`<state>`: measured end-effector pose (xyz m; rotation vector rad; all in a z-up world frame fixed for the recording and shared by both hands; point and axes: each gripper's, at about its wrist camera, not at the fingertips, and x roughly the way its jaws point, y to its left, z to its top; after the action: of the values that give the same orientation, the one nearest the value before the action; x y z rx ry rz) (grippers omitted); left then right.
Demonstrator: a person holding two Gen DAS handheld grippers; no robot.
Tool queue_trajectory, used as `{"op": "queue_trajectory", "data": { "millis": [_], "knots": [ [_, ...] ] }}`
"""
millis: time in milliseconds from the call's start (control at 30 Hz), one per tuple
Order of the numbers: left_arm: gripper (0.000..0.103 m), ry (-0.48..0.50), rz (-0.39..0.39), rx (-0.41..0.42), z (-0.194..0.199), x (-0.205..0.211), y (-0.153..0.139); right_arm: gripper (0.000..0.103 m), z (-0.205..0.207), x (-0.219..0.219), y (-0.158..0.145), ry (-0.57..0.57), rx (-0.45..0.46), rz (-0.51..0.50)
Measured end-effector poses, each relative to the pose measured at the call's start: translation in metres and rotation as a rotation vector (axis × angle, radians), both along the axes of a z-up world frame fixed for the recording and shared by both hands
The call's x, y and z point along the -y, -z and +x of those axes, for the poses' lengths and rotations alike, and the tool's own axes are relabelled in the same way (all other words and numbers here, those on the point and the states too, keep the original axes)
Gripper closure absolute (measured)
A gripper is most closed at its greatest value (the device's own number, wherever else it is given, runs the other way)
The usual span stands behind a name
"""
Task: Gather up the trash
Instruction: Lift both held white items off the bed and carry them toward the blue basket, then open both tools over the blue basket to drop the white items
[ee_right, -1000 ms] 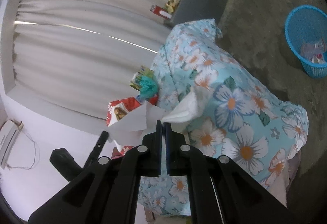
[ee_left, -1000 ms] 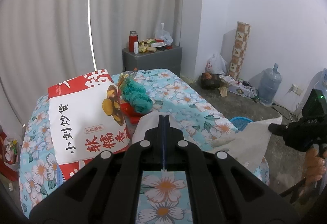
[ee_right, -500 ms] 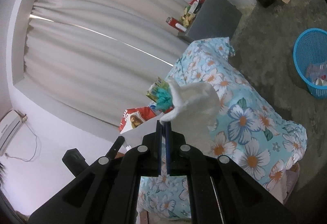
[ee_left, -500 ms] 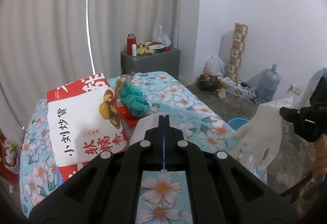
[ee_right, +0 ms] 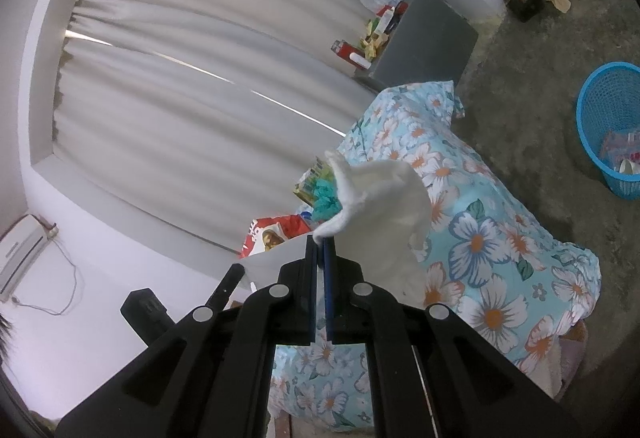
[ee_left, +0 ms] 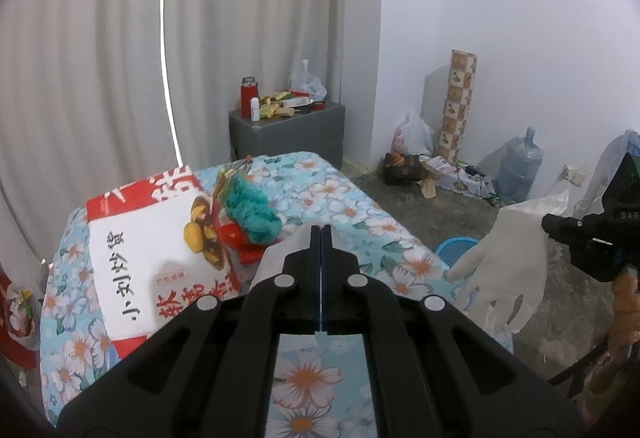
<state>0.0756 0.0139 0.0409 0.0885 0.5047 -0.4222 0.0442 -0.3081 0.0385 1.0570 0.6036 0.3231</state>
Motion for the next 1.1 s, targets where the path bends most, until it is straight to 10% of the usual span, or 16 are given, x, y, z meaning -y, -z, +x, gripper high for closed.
{"op": "queue_trajectory", "data": {
  "millis": [333,667,1100],
  "knots": [
    [0.103,0.144,-0.043,0.018,0.018,0.054,-0.03,0.1,-0.015,0.049,-0.022,0.11,0.05,-0.037],
    [0.103,0.419,-0.126,-0.132,0.066,0.182,-0.04,0.1,-0.027,0.132,-0.026,0.3,-0.005,-0.147],
    [0.103,0.599,0.024,-0.477,0.141,0.387,0.074,0.1,0.01,0.232,0.097,0.424,-0.239,-0.09]
  ]
}}
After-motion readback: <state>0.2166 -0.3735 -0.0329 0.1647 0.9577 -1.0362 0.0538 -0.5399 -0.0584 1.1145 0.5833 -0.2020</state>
